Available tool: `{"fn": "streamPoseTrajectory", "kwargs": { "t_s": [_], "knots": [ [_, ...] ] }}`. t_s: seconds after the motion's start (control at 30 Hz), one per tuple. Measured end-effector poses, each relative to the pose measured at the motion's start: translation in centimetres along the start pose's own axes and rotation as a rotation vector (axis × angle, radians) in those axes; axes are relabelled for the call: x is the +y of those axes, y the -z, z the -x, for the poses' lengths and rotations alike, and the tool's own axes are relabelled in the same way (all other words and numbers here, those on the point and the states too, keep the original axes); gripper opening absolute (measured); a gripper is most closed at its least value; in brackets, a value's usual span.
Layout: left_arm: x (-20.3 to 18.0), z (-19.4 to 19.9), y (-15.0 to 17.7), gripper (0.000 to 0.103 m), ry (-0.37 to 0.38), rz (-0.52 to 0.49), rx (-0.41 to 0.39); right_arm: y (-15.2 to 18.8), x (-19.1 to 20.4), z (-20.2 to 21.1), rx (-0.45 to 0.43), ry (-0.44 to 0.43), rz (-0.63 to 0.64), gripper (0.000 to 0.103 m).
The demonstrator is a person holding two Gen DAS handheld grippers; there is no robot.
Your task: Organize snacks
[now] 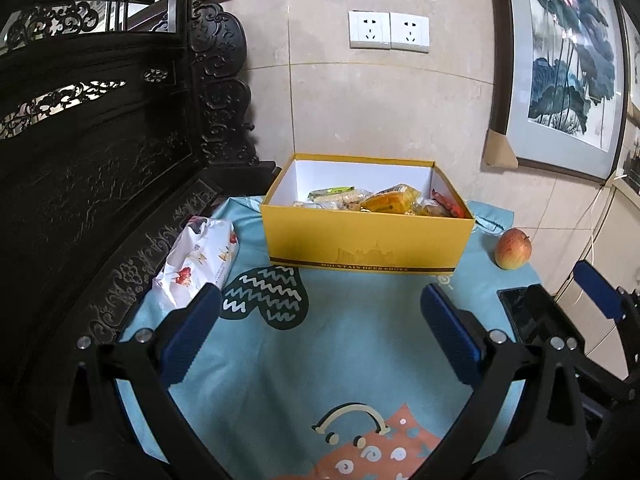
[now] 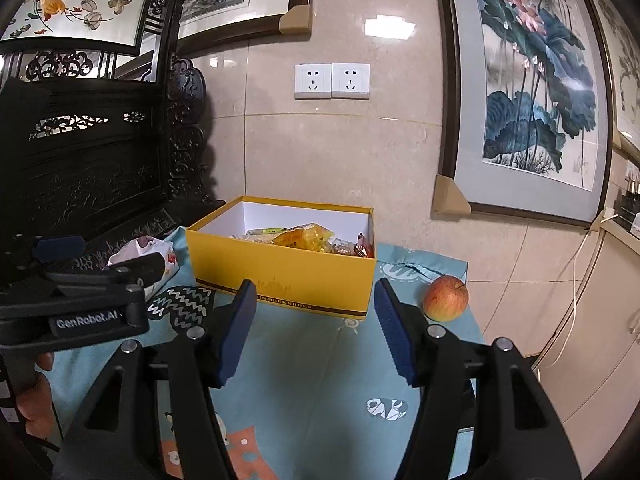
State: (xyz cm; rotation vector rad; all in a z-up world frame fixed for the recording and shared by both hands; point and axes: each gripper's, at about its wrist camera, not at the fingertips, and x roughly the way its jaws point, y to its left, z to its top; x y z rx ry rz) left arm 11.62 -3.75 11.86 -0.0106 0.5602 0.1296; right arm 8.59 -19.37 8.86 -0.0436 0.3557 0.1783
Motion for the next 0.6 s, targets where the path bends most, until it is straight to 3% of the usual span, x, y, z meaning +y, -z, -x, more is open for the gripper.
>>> {"fn": "streamPoseTrajectory", "kwargs": {
  "t_s": [0.2, 0.3, 0.6],
  "knots": [
    [-0.5, 1.0, 0.0, 0.101, -0.013, -0.041, -0.046, 0.3, -0.2, 0.0, 0.013, -0.006, -0.014, 0.061],
    [-0.5, 1.3, 0.1, 0.101, 0.028, -0.045, -0.043, 0.3, -0.3, 0.1, 0.011, -0.006, -0.018, 0.061],
    [-0.8, 1.4, 0.1, 0.101, 0.024, -0.057, -0.024, 0.4, -0.6, 0.3, 0.009, -0.007, -0.027, 0.061]
  ]
}}
